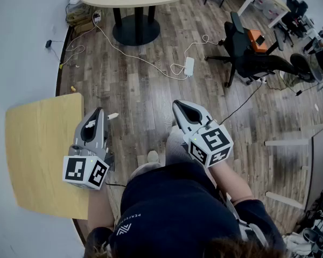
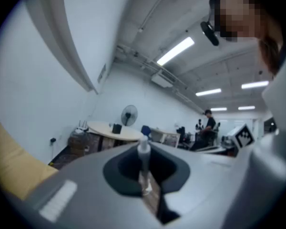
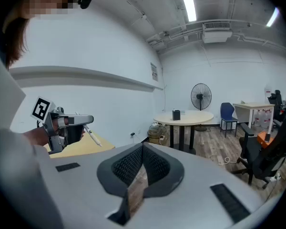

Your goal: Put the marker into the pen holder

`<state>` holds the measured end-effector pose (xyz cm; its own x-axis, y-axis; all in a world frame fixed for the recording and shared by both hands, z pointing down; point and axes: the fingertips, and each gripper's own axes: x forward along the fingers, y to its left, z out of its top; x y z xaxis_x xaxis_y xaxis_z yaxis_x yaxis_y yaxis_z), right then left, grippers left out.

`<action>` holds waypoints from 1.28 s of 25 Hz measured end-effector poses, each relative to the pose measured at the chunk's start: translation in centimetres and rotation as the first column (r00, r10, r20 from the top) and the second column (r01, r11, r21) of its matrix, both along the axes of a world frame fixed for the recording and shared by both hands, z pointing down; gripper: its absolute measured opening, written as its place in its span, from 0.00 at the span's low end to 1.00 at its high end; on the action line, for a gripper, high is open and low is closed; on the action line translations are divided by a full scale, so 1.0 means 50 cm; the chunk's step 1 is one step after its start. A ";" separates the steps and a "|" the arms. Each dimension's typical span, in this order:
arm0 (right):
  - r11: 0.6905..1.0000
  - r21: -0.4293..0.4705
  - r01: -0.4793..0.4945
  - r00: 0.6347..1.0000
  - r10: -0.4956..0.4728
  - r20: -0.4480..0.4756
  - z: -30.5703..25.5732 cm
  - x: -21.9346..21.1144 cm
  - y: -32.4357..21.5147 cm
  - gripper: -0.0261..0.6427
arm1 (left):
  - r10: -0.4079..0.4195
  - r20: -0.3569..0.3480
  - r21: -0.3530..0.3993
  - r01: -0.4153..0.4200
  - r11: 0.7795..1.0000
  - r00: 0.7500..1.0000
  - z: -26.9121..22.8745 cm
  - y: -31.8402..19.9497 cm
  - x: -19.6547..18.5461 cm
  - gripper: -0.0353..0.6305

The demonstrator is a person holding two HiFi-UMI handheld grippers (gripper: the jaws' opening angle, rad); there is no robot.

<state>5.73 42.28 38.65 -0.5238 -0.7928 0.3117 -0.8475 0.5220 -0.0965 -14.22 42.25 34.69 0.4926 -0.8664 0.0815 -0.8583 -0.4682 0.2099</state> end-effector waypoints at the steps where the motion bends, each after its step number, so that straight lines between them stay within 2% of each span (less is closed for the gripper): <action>1: 1.000 -0.007 0.006 1.000 -0.006 0.002 0.002 0.002 -0.003 0.03 | 0.002 0.000 0.004 -0.002 1.000 1.000 -0.001 -0.006 0.006 0.06; 8: 0.998 -0.043 0.038 0.998 -0.037 0.045 0.013 0.003 -0.041 0.03 | 0.014 -0.004 0.009 -0.014 1.000 1.000 0.002 -0.057 0.031 0.06; 18: 0.988 -0.078 0.130 0.987 -0.122 0.104 0.031 -0.061 -0.121 0.03 | -0.035 0.063 -0.012 0.036 0.999 0.997 0.011 -0.102 -0.003 0.06; 26: 0.985 -0.093 0.147 0.985 -0.137 0.100 0.039 -0.064 -0.132 0.03 | -0.048 0.060 -0.032 0.050 0.998 0.997 0.031 -0.104 -0.005 0.06; 32: 0.984 -0.101 0.150 0.987 -0.142 0.079 0.047 -0.059 -0.162 0.03 | -0.040 0.046 -0.018 0.041 0.999 0.998 0.030 -0.155 0.008 0.06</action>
